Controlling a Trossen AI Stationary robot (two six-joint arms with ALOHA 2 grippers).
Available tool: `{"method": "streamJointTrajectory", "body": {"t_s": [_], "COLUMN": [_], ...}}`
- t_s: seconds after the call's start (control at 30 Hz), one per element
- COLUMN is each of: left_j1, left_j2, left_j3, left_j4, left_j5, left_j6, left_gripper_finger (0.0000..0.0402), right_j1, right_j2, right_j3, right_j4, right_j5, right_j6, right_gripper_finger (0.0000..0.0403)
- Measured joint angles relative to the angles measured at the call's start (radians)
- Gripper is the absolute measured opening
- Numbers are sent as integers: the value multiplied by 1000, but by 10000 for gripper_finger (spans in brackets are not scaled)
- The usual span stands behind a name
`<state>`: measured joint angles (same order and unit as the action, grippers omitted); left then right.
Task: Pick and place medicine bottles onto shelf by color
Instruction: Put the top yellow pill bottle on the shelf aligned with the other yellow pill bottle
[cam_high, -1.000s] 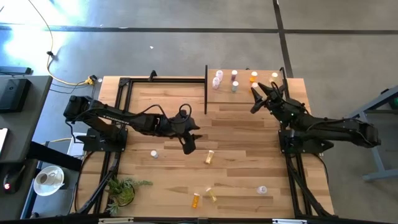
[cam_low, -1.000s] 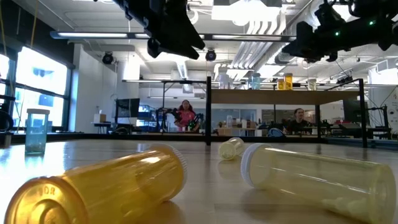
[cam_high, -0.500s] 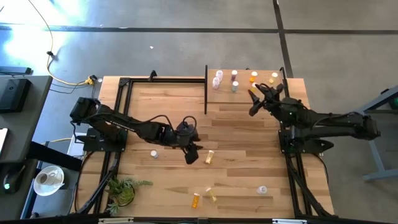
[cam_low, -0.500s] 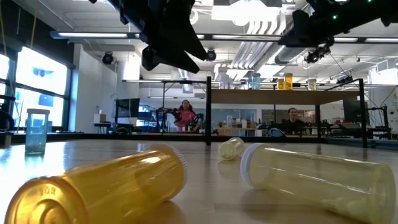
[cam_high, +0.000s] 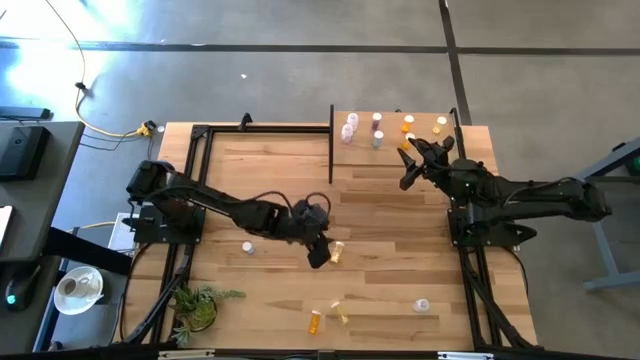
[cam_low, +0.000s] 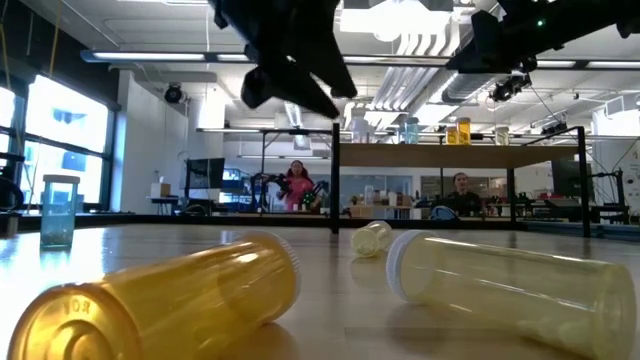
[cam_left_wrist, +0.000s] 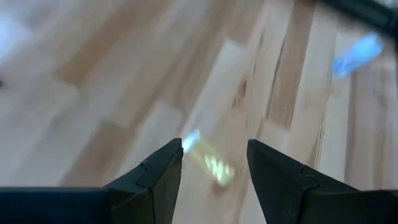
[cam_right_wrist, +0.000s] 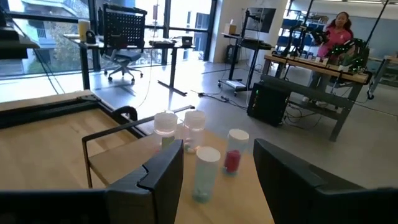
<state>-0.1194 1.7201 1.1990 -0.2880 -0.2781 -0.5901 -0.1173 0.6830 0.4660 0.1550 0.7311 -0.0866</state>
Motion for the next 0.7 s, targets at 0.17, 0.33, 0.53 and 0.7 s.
{"method": "streamJointTrajectory", "body": {"t_s": [0.17, 0.33, 0.53, 0.7], "left_j1": [-21, -27, -28, -28], "left_j2": [80, 142, 197, 238], "left_j3": [-2, 0, -1, -1], "left_j4": [15, 66, 77, 112], "left_j5": [18, 32, 35, 38], "left_j6": [-37, -66, -88, -83], "left_gripper_finger": [172, 172, 172, 172], "right_j1": [0, 0, 0, 0], "right_j2": [11, 11, 11, 11], "right_j3": [0, 0, 0, 0], "right_j4": [-6, -10, -14, -17], "right_j5": [1, 1, 1, 1], "right_j6": [0, 10, 19, 19], "right_gripper_finger": [186, 186, 186, 186]}}
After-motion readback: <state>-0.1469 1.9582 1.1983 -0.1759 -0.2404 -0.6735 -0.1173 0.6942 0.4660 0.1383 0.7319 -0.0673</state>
